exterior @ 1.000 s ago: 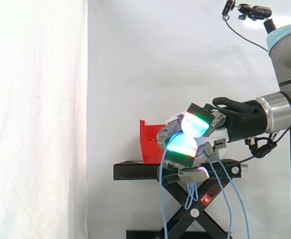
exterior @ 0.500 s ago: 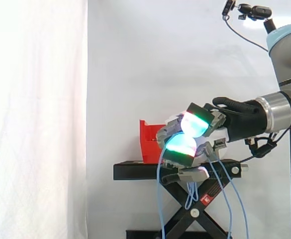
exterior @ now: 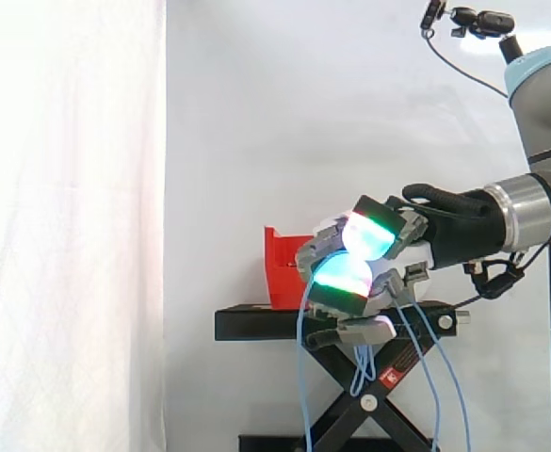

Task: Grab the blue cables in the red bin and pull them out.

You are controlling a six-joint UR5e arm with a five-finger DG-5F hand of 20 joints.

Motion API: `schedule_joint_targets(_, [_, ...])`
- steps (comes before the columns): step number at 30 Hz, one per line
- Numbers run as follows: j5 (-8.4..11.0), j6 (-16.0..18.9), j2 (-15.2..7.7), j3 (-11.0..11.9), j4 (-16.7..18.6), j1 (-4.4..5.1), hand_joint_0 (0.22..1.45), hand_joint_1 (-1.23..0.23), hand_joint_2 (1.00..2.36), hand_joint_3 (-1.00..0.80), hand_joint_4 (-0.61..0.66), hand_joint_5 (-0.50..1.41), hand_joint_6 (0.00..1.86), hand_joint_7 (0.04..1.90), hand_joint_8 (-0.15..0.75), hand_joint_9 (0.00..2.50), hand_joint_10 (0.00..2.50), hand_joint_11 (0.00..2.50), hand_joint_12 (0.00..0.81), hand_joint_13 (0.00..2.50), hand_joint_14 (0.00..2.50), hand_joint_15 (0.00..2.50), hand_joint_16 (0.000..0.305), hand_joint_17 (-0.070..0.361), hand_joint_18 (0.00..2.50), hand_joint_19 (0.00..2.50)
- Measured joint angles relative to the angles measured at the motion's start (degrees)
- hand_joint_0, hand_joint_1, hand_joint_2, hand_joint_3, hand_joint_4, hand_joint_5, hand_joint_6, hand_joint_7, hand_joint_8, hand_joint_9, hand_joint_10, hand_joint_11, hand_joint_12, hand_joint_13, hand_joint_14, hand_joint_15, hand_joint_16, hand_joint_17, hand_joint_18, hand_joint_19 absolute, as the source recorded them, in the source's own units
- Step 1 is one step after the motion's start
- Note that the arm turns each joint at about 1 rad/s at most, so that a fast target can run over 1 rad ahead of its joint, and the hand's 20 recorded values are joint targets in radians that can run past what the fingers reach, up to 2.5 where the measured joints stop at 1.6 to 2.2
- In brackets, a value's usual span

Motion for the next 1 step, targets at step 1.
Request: schedule_joint_targets(1, [0.0, 0.0, 0.01, 0.0, 0.0, 0.0, 0.95, -0.94, 1.0, -1.0, -0.03, 0.7, 1.11, 0.57, 0.216, 1.11, 0.01, 1.49, 0.274, 1.15, 1.38, 1.41, 0.04, 0.09, 1.1, 1.24])
